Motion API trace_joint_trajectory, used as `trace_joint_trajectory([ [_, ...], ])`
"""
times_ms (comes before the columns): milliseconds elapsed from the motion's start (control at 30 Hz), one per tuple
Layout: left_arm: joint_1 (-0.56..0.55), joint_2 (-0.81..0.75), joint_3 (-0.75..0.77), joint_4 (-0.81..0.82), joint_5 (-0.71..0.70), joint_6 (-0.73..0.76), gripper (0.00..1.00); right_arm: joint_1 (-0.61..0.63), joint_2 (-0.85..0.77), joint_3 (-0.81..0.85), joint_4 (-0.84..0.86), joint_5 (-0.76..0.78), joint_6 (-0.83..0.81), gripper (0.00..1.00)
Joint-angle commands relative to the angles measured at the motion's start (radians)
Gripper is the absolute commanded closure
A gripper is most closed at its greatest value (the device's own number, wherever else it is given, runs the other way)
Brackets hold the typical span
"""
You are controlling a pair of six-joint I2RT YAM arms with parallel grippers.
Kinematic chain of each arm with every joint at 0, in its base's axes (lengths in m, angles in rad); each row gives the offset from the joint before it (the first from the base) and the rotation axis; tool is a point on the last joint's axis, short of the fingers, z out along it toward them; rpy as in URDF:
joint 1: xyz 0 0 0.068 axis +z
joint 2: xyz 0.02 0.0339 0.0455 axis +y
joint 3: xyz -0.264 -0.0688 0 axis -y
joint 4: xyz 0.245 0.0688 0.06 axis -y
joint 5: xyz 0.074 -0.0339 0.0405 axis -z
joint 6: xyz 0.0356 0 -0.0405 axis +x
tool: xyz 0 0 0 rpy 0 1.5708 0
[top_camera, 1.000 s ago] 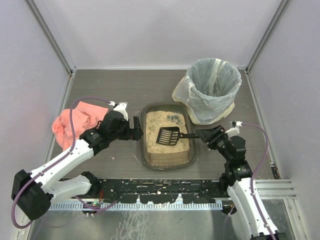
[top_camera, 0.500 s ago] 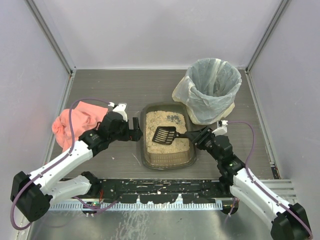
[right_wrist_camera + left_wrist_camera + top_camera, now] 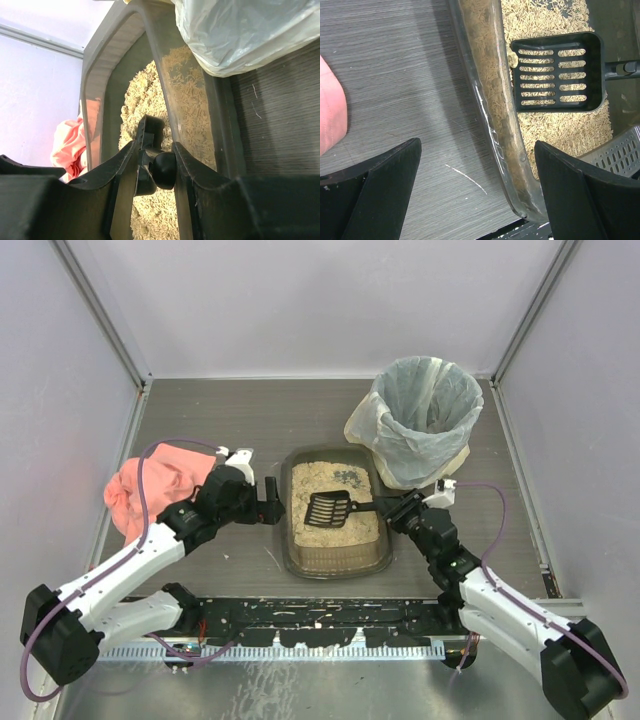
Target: Clean the litter box
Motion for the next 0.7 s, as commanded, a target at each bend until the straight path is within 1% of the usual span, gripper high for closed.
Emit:
trace_joint_trajectory([
  [0,-0.003,-0.027,-0.004,0.040,0.011,0.007,0.02,0.012,0.050,0.006,0.085,0.081,0.004,0.61],
  [233,-0.003,-0.025,-0.005,0.038,0.014,0.009,0.02,0.016,0.112,0.002,0.135,0.109,0.004,0.62],
  [433,-0.004,-0.026,-0.005,0.038,0.013,0.010,0.02,0.024,0.125,0.017,0.160,0.095,-0.043,0.74],
  [567,-0.004,-0.023,-0.004,0.040,0.013,0.010,0.02,0.060,0.103,0.067,0.120,0.104,-0.104,0.82],
  [667,-0.003,-0.018,-0.003,0.043,0.012,0.010,0.02,0.101,0.098,0.117,0.077,0.130,-0.142,0.89],
])
